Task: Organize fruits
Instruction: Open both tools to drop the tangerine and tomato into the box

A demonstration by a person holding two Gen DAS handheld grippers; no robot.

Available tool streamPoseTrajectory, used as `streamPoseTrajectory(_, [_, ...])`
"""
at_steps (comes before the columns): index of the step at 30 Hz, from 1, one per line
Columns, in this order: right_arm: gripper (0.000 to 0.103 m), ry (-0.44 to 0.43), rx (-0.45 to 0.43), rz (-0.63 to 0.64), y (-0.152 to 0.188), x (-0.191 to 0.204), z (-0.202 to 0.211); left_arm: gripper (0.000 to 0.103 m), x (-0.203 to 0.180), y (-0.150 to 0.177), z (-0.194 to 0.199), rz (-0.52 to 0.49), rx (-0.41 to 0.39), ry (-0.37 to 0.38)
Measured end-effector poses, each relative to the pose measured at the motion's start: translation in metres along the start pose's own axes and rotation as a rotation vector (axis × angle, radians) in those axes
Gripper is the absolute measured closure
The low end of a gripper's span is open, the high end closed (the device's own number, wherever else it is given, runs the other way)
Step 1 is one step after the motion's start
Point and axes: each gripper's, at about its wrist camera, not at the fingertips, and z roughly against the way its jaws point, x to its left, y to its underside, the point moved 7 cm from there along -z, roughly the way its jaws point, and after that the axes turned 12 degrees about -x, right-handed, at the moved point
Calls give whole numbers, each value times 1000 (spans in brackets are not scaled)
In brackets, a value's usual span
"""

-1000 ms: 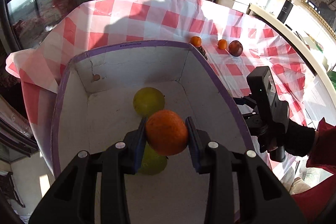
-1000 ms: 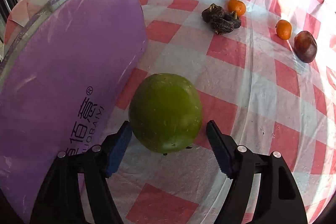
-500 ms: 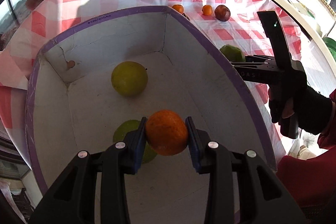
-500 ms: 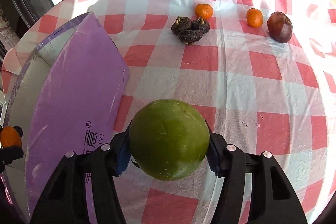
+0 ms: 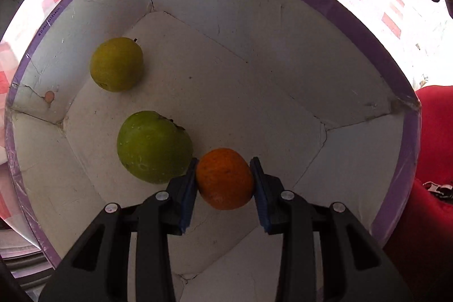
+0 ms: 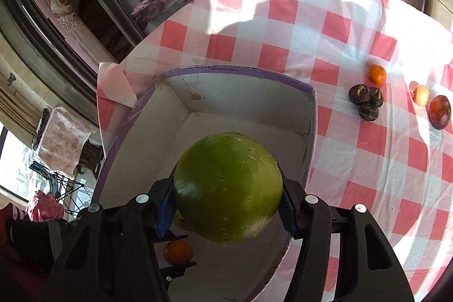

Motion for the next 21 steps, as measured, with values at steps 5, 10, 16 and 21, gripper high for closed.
streamPoseTrajectory(5, [45,22,228,53,19,10,-53,67,2,10,1,14,4,-3])
streamPoseTrajectory(10, [45,103,420,100,40,5,-83,59,6,16,6,15,-18,-45])
streamPoseTrajectory(16, [45,182,518,166,61,3,-98,37,15,17,14,54,-64,-104])
streamPoseTrajectory(21, [44,182,493,145,63,1,-91,23,21,13,25,127,-147,-89])
